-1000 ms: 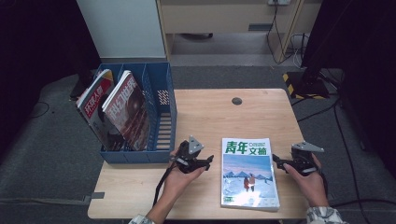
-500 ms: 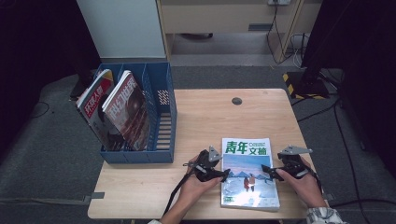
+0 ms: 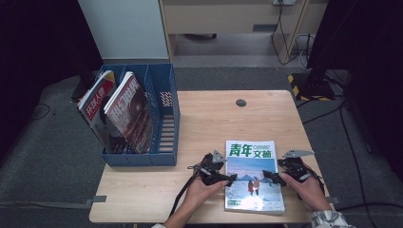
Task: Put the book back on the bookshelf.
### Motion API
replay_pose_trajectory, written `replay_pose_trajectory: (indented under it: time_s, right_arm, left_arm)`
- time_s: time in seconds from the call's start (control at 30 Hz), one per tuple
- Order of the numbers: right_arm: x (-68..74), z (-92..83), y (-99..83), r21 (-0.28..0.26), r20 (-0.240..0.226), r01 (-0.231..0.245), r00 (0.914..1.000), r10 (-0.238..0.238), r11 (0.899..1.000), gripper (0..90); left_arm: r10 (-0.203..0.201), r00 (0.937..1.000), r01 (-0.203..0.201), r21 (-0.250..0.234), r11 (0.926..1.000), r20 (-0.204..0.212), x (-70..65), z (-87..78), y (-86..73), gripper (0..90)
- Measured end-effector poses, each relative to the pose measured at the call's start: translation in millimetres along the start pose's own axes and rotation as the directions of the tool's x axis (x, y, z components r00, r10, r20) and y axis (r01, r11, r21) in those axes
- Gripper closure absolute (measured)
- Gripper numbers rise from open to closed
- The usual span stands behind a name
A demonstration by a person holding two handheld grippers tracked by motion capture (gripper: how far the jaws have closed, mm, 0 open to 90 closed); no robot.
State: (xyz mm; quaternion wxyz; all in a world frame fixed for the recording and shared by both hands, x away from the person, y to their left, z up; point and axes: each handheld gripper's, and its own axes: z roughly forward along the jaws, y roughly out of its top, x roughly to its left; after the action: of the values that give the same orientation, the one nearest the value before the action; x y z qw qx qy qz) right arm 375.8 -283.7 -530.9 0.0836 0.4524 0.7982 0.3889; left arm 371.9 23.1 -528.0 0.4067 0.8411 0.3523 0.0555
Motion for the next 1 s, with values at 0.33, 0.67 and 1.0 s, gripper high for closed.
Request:
replay_pose_trajectory:
  time_s: [0.33, 0.67, 1.0]
  right_arm:
    - [1.9, 5.5, 8.3, 0.038, -0.012, 0.026, 0.9996, -0.025, 0.999, 6.0]
    - [0.6, -5.6, 8.5, 0.001, -0.016, 0.023, 0.9996, -0.023, 1.0, 21.5]
    - [4.0, -3.7, 17.2, -0.032, -0.114, 0.063, 0.9912, -0.067, 0.997, 28.5]
  left_arm:
    - [-0.013, 0.9993, 0.014, -0.026, 0.9996, 0.035, -3.6, 3.7, -3.5, 21.3]
    - [-0.013, 0.9994, 0.015, -0.053, 0.9985, 0.033, -3.9, 5.4, -6.2, 19.5]
    - [-0.016, 0.9995, 0.017, -0.057, 0.9982, 0.029, -4.6, 5.2, -6.9, 19.8]
